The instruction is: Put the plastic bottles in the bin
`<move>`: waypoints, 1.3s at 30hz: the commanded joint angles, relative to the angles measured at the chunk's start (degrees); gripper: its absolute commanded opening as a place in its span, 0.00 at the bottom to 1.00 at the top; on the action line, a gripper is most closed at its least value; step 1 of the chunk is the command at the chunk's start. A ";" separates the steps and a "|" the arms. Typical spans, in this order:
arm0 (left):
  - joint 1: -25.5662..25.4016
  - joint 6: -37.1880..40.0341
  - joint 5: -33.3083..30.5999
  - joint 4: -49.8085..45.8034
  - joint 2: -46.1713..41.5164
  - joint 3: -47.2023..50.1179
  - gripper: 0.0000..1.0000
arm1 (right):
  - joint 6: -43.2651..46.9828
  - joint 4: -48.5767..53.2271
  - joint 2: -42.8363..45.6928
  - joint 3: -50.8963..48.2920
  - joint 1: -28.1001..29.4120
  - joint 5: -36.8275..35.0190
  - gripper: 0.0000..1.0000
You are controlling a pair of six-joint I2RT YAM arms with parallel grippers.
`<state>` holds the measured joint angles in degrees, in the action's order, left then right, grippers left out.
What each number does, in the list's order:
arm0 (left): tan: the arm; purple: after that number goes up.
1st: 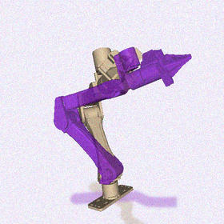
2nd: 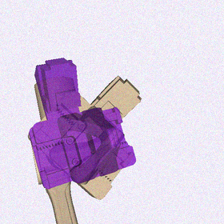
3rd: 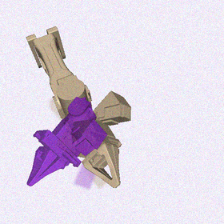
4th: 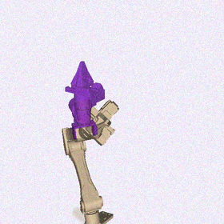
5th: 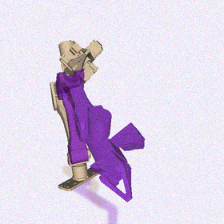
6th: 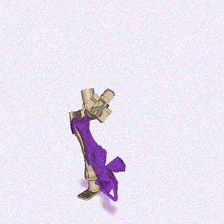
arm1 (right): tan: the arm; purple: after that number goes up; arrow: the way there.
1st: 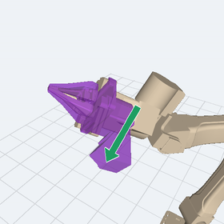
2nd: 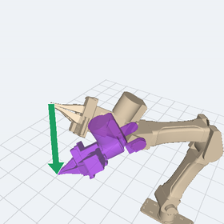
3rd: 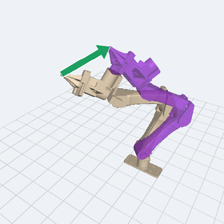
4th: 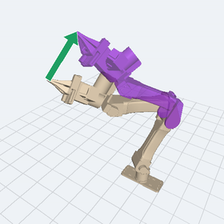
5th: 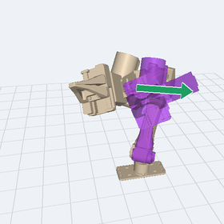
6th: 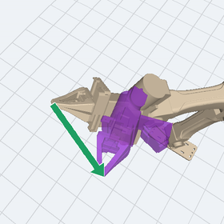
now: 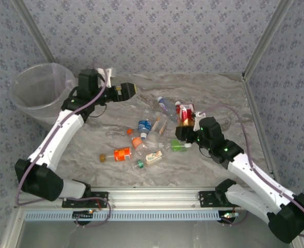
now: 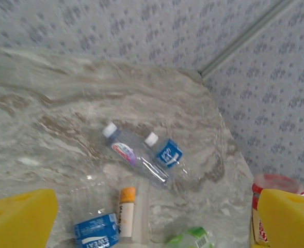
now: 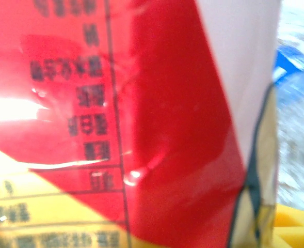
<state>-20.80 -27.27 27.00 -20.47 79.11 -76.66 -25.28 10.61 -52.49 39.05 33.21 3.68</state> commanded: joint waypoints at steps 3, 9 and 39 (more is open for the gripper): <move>-5.20 -3.30 6.49 8.15 2.24 0.86 1.00 | 4.35 -10.44 -6.47 4.56 1.76 7.87 0.58; -11.26 -3.51 8.72 13.58 5.25 0.78 0.99 | 5.65 -20.39 -13.48 6.17 4.34 9.03 0.58; -13.18 -1.56 -0.84 11.42 3.79 1.05 0.50 | 10.81 -23.98 -19.54 13.60 9.59 8.95 0.76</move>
<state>-34.50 -31.09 27.99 -7.07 84.07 -75.31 -16.78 -11.33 -72.86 49.28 41.74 10.15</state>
